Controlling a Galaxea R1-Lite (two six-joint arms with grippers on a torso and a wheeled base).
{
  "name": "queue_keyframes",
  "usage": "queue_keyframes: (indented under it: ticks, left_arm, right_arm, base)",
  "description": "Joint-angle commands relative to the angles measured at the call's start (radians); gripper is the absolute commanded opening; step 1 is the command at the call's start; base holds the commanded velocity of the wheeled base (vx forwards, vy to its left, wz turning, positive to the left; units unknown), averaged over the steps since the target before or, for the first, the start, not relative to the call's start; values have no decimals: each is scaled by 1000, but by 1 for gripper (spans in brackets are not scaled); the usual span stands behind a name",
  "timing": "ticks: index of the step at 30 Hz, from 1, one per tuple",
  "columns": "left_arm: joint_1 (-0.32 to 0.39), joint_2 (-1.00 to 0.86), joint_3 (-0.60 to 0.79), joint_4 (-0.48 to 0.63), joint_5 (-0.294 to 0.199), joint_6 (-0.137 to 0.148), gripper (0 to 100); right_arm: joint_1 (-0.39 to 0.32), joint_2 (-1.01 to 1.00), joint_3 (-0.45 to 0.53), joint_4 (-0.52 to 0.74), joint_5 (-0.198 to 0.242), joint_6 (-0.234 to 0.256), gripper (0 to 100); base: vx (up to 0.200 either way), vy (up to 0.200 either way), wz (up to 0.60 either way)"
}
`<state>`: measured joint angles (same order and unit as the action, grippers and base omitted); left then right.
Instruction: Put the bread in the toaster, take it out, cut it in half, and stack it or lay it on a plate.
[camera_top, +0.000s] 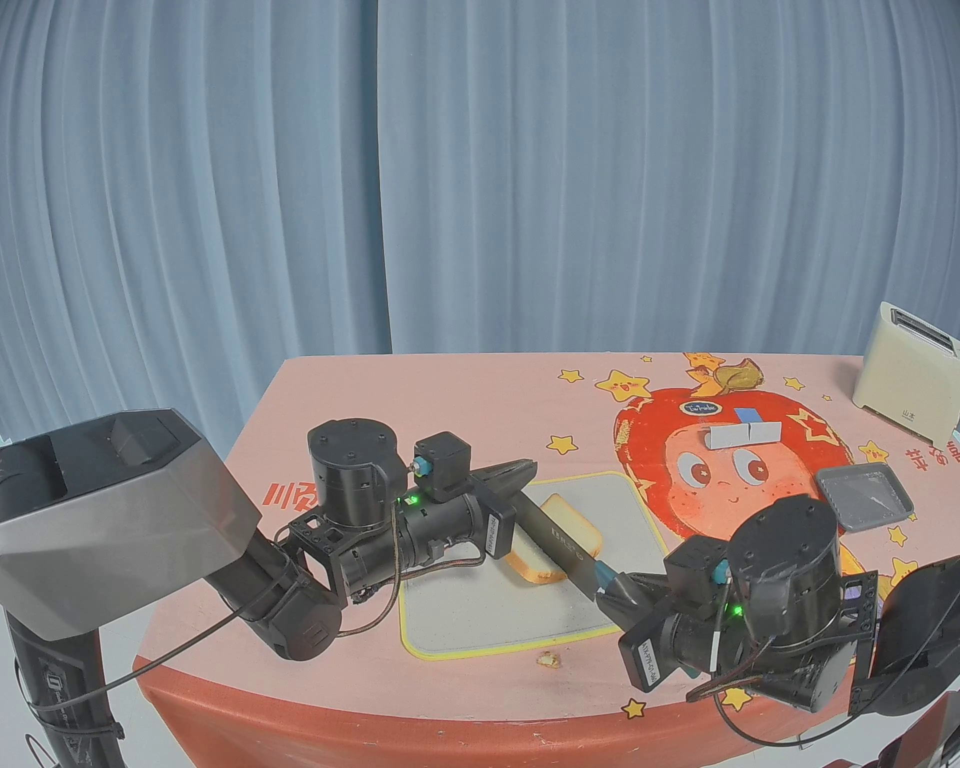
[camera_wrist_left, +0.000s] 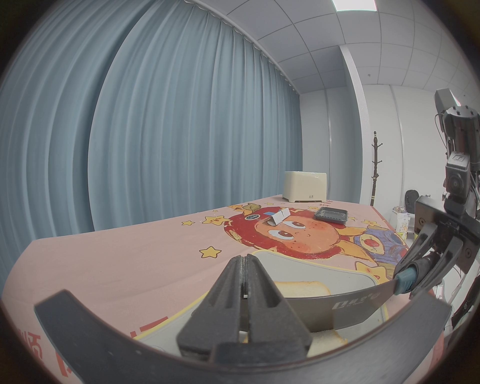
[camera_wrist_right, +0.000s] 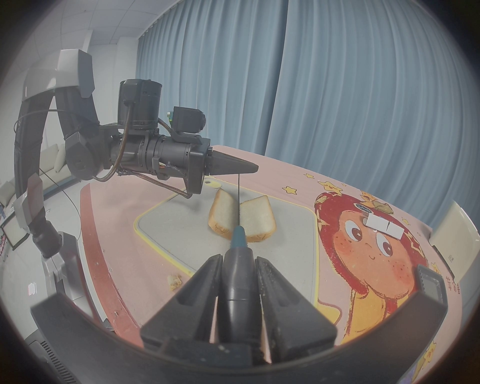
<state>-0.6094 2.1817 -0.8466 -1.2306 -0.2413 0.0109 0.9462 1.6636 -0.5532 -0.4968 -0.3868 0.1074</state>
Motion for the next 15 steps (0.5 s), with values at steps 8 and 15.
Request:
queue_keyframes:
  ticks: [8, 15]
  left_arm:
    - [17, 9, -2, 5, -1, 1, 0]
    - [11, 6, 0, -3, -1, 0, 0]
  right_arm:
    - [0, -4, -8, -62, -3, -2, 0]
    - [-1, 7, 1, -51, -3, -2, 0]
  base:
    - [0, 0, 0]
    - [0, 0, 0]
